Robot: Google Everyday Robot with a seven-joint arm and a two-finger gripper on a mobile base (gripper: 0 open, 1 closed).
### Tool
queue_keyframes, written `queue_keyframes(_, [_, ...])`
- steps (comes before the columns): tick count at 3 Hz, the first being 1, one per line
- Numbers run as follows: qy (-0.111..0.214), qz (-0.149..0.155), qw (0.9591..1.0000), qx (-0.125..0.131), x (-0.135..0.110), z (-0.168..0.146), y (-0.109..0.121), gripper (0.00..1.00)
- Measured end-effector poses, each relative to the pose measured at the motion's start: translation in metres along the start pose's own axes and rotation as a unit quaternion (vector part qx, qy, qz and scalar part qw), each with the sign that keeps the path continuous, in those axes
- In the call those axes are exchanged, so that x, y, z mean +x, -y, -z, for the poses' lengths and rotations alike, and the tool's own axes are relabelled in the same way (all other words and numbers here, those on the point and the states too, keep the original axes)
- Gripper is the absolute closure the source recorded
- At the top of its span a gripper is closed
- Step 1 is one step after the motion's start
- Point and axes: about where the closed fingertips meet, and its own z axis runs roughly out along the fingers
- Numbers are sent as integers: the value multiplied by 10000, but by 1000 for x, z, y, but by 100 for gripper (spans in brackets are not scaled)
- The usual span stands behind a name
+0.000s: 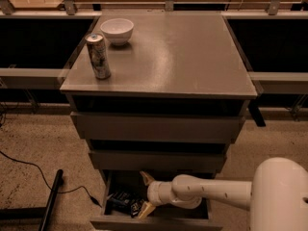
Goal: Pick blue chip bag from bottom drawer and place on counter
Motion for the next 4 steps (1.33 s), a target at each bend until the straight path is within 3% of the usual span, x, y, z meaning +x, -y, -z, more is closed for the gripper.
queue_keyframes(2, [11, 32, 9995, -322, 12, -26, -13, 48])
queue_keyframes(4, [46, -177, 9975, -681, 32, -60, -22, 53])
